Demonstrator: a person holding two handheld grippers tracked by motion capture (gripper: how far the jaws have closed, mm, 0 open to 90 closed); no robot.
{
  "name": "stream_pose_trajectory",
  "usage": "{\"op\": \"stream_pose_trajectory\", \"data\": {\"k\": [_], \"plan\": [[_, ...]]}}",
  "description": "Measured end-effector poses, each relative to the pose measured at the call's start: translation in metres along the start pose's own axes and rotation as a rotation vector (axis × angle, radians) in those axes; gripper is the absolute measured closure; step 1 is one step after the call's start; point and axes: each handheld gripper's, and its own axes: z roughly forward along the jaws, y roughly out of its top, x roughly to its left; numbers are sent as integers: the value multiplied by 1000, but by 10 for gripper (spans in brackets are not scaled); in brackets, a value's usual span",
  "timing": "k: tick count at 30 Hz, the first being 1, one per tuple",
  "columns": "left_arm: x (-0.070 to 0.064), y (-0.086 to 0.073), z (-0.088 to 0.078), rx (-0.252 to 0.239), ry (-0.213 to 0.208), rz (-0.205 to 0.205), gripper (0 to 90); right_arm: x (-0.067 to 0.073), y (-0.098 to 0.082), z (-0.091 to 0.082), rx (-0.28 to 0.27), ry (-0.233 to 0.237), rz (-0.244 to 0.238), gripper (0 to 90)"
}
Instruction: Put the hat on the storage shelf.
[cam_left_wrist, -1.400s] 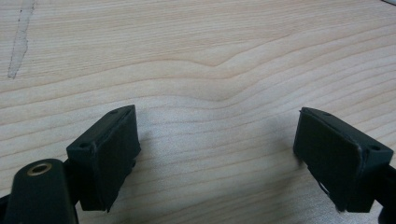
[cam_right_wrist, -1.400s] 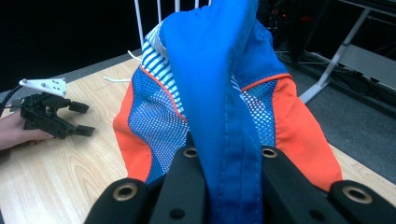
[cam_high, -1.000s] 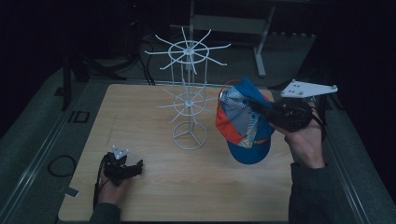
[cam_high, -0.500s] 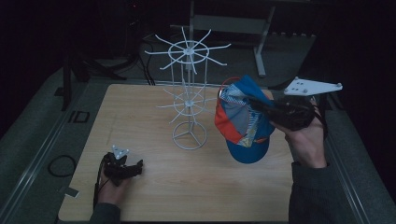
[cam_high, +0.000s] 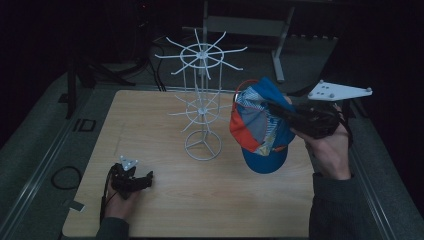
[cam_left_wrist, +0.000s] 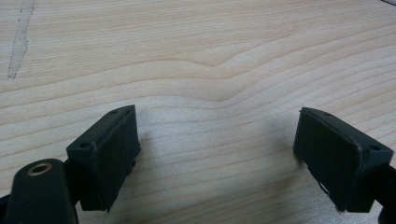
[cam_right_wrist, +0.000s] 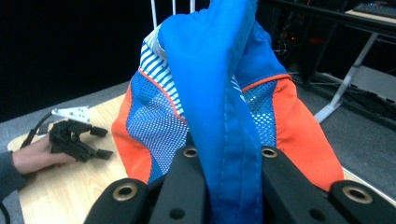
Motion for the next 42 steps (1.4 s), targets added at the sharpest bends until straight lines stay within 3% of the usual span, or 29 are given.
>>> {"op": "stream_pose_trajectory", "data": {"k": [42], "plan": [[0,0,0,0,0,0,147,3,24,-20,-115,34,-21,880]]}}
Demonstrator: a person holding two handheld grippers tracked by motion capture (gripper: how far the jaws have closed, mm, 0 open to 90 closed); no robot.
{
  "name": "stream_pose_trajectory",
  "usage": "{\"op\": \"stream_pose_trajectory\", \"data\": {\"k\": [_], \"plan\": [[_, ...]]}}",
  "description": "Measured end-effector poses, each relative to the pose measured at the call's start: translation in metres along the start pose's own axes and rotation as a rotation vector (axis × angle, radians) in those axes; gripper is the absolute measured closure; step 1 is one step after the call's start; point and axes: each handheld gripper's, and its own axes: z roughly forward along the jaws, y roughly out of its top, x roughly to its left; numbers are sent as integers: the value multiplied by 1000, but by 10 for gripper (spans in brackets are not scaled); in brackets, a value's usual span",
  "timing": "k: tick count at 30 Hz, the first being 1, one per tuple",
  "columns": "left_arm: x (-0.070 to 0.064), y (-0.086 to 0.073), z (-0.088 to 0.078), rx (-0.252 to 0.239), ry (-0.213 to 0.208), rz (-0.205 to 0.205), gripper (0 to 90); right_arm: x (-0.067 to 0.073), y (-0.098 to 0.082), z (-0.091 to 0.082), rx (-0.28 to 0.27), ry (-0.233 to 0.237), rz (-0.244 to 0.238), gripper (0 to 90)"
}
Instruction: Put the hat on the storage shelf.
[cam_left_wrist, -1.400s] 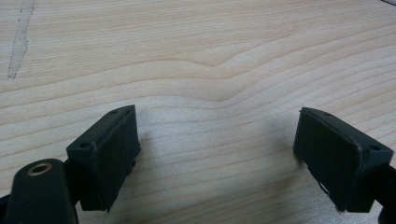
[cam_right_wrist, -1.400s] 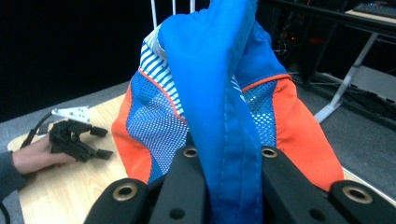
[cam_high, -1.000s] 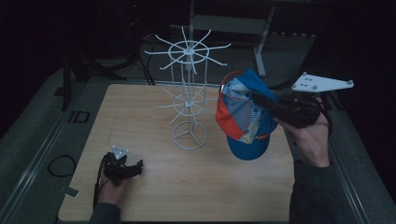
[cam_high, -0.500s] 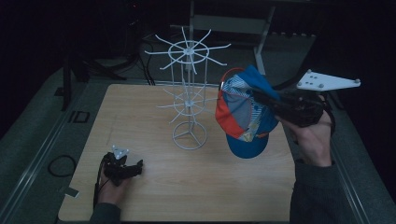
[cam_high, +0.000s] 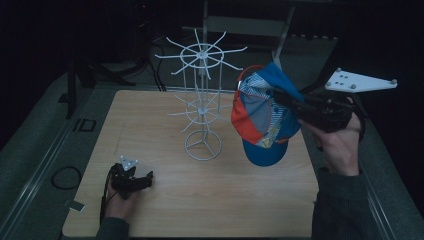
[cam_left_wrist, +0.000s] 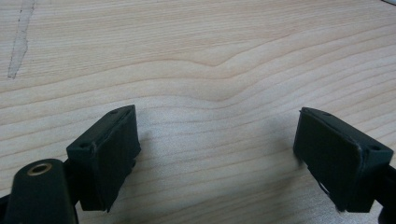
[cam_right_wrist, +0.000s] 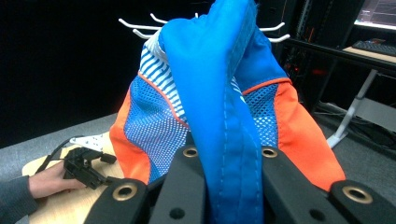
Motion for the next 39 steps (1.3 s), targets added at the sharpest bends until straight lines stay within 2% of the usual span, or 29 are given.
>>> {"op": "stream_pose_trajectory", "data": {"k": [6,11,19,21,23,28,33,36,39], "plan": [[0,0,0,0,0,0,147,2,4,2,-11,4,-5,880],[0,0,0,0,0,0,147,-1,8,11,-26,20,-10,880],[0,0,0,-1,1,1,146,-6,0,46,5,56,0,878],[0,0,0,-2,1,1,147,-7,-2,55,25,52,4,871],[0,0,0,1,1,5,147,-6,-5,63,61,40,-1,836],[0,0,0,2,0,1,147,-2,-13,72,148,12,-35,684],[0,0,0,2,-1,0,147,-4,-21,75,192,0,-29,513],[0,0,0,2,0,0,146,-4,-26,76,217,-30,-34,402],[0,0,0,2,0,0,147,-5,-31,77,224,-64,-37,347]]}}
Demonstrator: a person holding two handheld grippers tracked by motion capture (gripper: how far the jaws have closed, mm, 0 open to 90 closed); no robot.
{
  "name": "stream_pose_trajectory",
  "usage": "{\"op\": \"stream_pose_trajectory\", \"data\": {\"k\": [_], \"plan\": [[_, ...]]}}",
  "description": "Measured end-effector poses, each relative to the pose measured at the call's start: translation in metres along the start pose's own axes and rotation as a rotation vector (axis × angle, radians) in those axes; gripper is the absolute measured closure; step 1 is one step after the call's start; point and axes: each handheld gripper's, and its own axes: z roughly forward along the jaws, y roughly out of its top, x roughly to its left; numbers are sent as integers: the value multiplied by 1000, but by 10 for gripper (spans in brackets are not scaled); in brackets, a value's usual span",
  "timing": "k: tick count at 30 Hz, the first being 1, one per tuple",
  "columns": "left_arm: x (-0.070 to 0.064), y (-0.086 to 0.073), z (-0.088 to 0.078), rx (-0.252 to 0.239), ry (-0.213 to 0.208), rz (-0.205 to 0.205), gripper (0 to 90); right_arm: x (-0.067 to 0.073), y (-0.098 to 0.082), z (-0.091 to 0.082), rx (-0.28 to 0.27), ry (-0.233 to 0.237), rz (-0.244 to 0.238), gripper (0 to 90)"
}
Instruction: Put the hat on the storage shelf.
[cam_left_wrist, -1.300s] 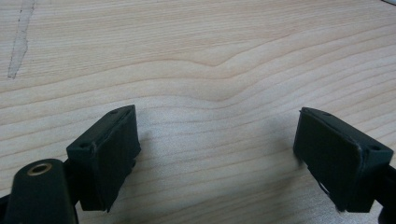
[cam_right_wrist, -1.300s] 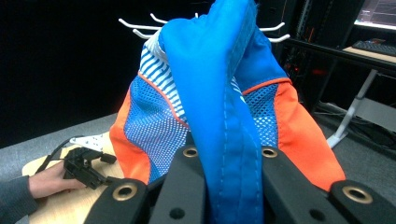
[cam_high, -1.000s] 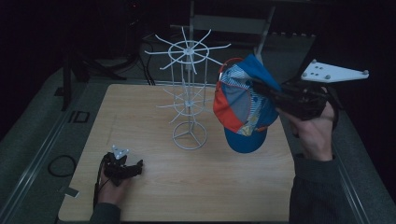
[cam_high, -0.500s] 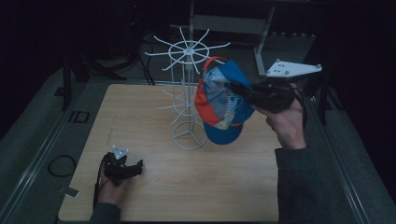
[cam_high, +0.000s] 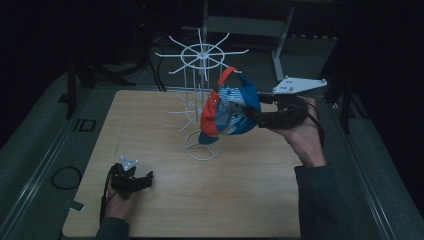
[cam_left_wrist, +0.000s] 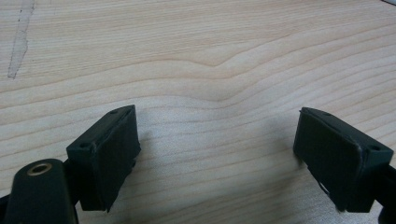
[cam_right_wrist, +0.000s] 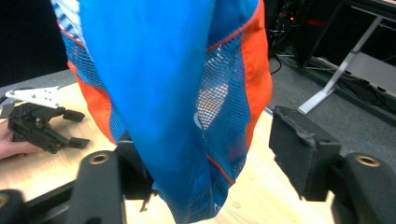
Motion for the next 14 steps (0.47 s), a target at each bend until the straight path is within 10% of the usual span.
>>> {"op": "stream_pose_trajectory", "data": {"k": [14], "plan": [[0,0,0,0,0,0,147,-1,-20,7,37,7,24,243]]}}
